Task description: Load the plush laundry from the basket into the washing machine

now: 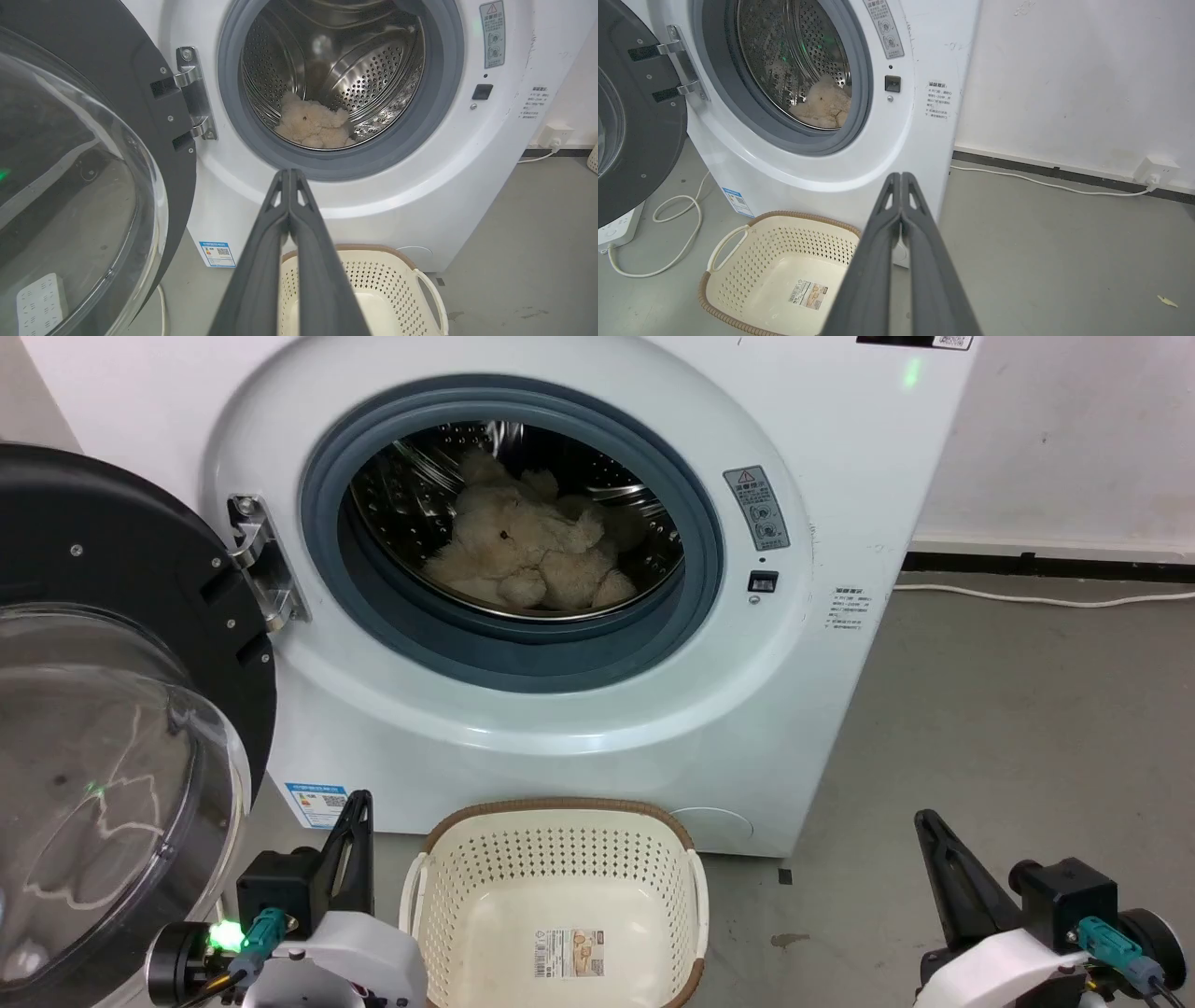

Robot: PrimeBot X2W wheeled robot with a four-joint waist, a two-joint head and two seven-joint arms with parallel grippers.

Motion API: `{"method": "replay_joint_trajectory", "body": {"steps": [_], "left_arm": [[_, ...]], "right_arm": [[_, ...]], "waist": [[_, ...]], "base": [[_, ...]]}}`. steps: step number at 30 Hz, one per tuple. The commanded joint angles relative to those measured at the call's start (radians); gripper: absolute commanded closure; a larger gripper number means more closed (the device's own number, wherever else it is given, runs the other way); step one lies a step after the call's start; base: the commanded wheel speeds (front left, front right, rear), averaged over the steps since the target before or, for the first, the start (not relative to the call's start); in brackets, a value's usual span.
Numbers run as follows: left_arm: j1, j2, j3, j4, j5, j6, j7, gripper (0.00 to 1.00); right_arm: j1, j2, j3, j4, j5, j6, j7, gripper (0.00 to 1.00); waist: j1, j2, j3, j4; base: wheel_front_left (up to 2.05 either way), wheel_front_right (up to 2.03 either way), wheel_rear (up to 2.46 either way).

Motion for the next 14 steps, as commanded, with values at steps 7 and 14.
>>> {"method": "replay_joint_trajectory", "body": {"steps": [7,14], "left_arm": [[0.017,-0.007,0.008,-0.021,0.02,0.006,0.018,1.0],[0.018,-0.01,0.01,-0.031,0.029,0.007,0.03,1.0]], "right_arm": [[-0.022,-0.001,0.003,-0.011,-0.022,0.001,0.022,1.0],[-0.026,-0.001,0.004,-0.015,-0.034,0.001,0.034,1.0]], "waist": [[0.0,0.0,0.002,-0.002],[0.0,0.0,0.003,-0.004]], "base": [[0.0,0.0,0.0],[0.0,0.0,0.0]]}}
